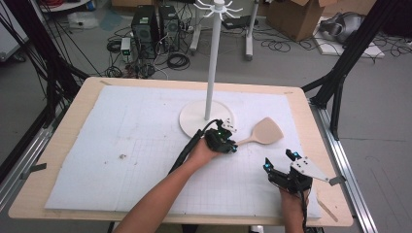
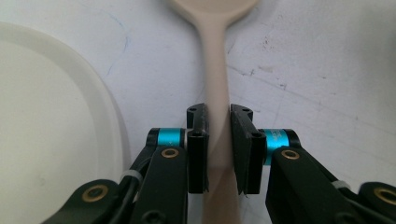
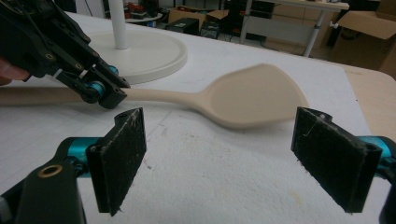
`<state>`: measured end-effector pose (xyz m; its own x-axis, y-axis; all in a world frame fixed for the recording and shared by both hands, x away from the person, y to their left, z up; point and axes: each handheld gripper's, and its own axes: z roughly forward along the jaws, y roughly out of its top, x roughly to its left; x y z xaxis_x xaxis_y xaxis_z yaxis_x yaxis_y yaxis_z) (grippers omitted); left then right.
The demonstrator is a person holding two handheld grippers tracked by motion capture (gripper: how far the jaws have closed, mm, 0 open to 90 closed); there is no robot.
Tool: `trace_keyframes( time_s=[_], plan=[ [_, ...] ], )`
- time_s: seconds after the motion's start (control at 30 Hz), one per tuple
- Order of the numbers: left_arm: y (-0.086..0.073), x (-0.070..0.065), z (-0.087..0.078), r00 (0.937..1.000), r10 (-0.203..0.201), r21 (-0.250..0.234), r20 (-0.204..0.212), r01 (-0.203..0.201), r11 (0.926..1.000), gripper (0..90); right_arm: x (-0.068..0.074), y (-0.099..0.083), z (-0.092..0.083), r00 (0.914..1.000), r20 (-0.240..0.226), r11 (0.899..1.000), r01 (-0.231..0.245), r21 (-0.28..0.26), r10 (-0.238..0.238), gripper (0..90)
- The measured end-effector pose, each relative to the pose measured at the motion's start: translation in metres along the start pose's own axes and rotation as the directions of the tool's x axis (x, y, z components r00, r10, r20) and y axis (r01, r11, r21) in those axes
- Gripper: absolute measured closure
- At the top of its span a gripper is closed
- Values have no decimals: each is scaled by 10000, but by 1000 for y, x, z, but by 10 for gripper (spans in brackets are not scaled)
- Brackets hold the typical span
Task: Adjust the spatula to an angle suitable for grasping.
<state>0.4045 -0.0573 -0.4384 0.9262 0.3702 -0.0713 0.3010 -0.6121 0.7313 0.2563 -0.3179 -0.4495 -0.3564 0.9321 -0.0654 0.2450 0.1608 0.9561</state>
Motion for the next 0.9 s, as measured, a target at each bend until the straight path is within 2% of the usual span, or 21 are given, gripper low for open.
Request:
trace_keyframes(
  time_s=[0.03, 0.1, 0.43, 0.53, 0.7, 0.83, 0.9],
  plan=[
    [0, -1, 0, 10000, 4, -40, -37, -4, 10000, 772, 0, 0, 0, 10000, 8, 10000, -20, -19, 20, 166],
    [1, -2, -2, 9996, 289, 106, -62, -288, 9995, 772, 0, 0, 0, 10000, 19, 10000, -46, -12, 46, 167],
    [-3, -5, -11, 9974, 672, 54, 246, -673, 9977, 773, 0, 0, 0, 9999, 40, 9999, -100, -35, 101, 166],
    [-6, -4, -17, 9966, 771, 13, 276, -772, 9970, 773, 0, 0, -1, 9999, 52, 9999, -122, -47, 122, 166],
    [-18, 2, -33, 9977, 622, -238, 253, -616, 9978, 773, 1, 0, -1, 9999, 71, 9999, -86, -83, 86, 166],
    [-26, 5, -42, 9972, 689, -164, 301, -684, 9975, 772, 0, 0, -1, 10000, 83, 9999, -49, -118, 50, 166],
    [-29, 4, -48, 9958, 855, -37, 330, -854, 9963, 773, 0, 0, -1, 10000, 84, 9999, -9, -112, 10, 166]
  ],
)
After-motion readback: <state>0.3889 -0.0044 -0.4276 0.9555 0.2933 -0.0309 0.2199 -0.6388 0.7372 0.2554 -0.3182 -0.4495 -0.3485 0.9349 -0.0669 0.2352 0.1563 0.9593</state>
